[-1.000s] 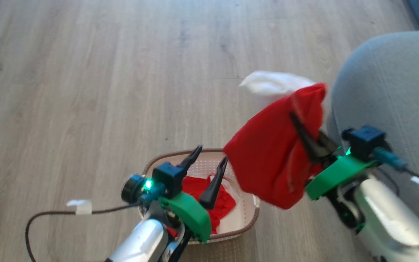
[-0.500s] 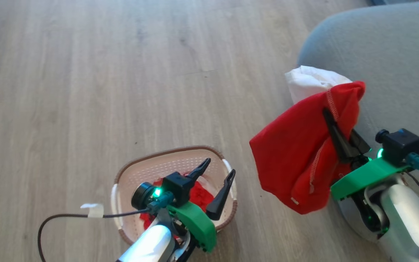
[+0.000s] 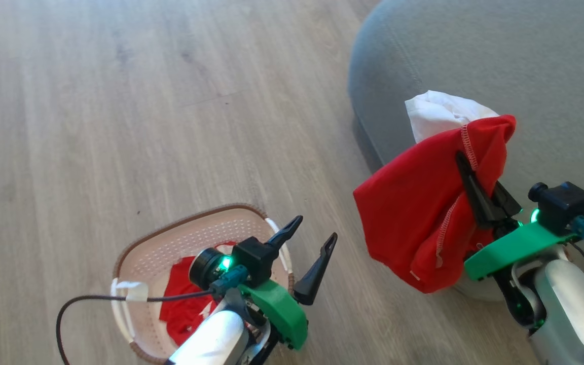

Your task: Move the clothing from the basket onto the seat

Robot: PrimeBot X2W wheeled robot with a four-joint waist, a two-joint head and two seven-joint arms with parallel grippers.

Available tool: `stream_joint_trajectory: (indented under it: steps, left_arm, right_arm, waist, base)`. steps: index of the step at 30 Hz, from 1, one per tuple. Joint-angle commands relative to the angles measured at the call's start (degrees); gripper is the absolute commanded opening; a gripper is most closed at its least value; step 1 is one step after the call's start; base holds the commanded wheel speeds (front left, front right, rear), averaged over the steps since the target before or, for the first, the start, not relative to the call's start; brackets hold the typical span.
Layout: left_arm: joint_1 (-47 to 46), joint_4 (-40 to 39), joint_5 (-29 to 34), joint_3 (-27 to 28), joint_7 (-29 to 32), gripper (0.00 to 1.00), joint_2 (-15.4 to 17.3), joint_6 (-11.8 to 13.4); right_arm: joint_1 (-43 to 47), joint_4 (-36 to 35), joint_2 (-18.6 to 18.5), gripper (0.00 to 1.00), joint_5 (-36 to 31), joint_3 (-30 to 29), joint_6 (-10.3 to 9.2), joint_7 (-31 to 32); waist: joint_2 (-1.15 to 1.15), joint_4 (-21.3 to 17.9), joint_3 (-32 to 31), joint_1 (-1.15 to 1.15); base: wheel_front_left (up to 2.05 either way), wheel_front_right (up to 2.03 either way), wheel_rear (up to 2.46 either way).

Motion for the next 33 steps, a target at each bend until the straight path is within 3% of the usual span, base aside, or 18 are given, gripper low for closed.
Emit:
stream_joint_trajectory:
  steps: [1, 10, 23, 29, 33]
  left_arm:
    - [-2.31, -2.09, 0.50, 1.42, -0.71, 1.00, -0.38, -0.09]
    - [-4.45, -2.87, 1.49, 1.12, -0.72, 1.00, -0.42, -0.21]
    - [-21.19, -7.21, 7.03, 1.80, 2.94, 1.00, 2.88, -1.96]
    - [-25.90, -11.46, 9.09, 3.10, 4.80, 1.00, 6.13, -1.66]
    - [-27.38, -13.74, 9.59, 3.00, 5.88, 1.00, 6.86, -1.77]
  right_arm:
    - [-0.85, -2.10, -0.55, 0.00, -0.62, 0.32, -0.01, -0.38]
    - [-2.51, -2.84, 0.50, 0.00, -0.42, -1.33, -0.01, -0.38]
    - [-19.94, -4.97, 1.93, 0.00, 1.83, -8.40, -0.01, -0.38]
    - [-36.03, 2.15, -3.73, 0.00, 8.10, -11.44, -0.01, -0.38]
    - [-46.62, 10.65, -10.83, 0.00, 10.18, -17.65, -0.01, 0.40]
  waist:
    - [0.00, -1.45, 0.41, 0.00]
    - [0.00, -2.79, 4.72, 0.00]
    - [0.00, 0.23, 26.80, 0.00]
    - [0.00, -0.13, 34.68, 0.00]
    - [0.00, 0.61, 37.01, 0.00]
  base:
    - [0.00, 0.00, 0.00]
    - [0.00, 0.00, 0.00]
    - [0.00, 0.00, 0.00]
    - [0.00, 0.00, 0.00]
    - [0.00, 0.00, 0.00]
